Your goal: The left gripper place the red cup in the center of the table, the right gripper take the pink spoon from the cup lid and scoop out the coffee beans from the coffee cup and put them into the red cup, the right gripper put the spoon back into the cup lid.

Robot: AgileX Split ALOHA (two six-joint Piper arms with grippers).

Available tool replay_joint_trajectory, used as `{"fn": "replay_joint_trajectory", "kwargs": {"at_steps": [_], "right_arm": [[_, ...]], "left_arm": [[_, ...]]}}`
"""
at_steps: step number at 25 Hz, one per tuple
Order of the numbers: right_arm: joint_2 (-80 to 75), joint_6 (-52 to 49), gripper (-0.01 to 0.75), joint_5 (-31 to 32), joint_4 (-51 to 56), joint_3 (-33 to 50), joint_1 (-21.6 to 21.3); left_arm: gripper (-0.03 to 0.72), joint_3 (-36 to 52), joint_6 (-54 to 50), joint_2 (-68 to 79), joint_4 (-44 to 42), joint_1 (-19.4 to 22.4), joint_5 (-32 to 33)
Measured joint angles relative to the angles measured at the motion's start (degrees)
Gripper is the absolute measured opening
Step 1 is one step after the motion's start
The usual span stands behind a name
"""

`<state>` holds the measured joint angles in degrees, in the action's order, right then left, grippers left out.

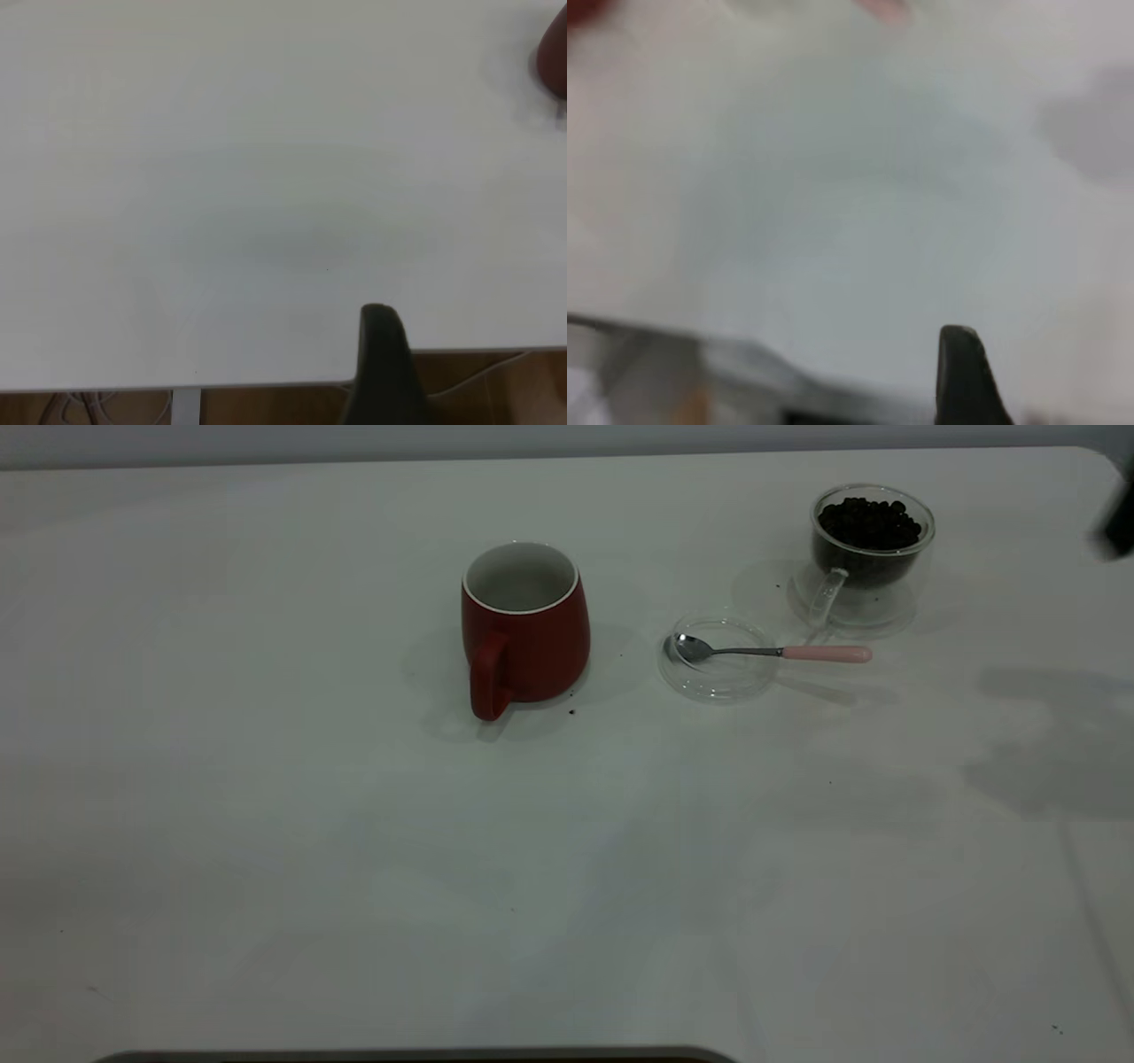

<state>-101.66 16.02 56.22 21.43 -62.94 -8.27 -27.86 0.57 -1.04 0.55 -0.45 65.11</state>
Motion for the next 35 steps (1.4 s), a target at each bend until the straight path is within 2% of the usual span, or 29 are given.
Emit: {"fn": "replay_joint_trajectory", "kwargs": {"at_steps": [3,7,12,18,22,29,35], "right_arm": [[10.3,-6.2,0.488,9.1,-8.2,0.1,1.4],[23.8,-5.7,0.489,12.7,-10.4,2.2,2.7],[40.1,-2.8,0.489,12.7,-10.6,10.8,2.8],[58.3,-2.4,0.490,7.5,-10.5,22.3,3.2],[70.0,-3.2,0.509,6.8,-10.6,27.9,3.2],[83.4,-4.7,0.633,5.8,-13.3,33.4,3.2],[88.2,-4.9,0.651,6.5,-14.5,34.9,3.2]], "left_arm": [[0.569,0.0,0.0,0.0,0.0,0.0,0.0],[0.569,0.0,0.0,0.0,0.0,0.0,0.0],[0.569,0.0,-0.1,0.0,0.0,0.0,0.0],[0.569,0.0,-0.1,0.0,0.0,0.0,0.0],[0.569,0.0,-0.1,0.0,0.0,0.0,0.0],[0.569,0.0,-0.1,0.0,0.0,0.0,0.0],[0.569,0.0,-0.1,0.0,0.0,0.0,0.0]]}}
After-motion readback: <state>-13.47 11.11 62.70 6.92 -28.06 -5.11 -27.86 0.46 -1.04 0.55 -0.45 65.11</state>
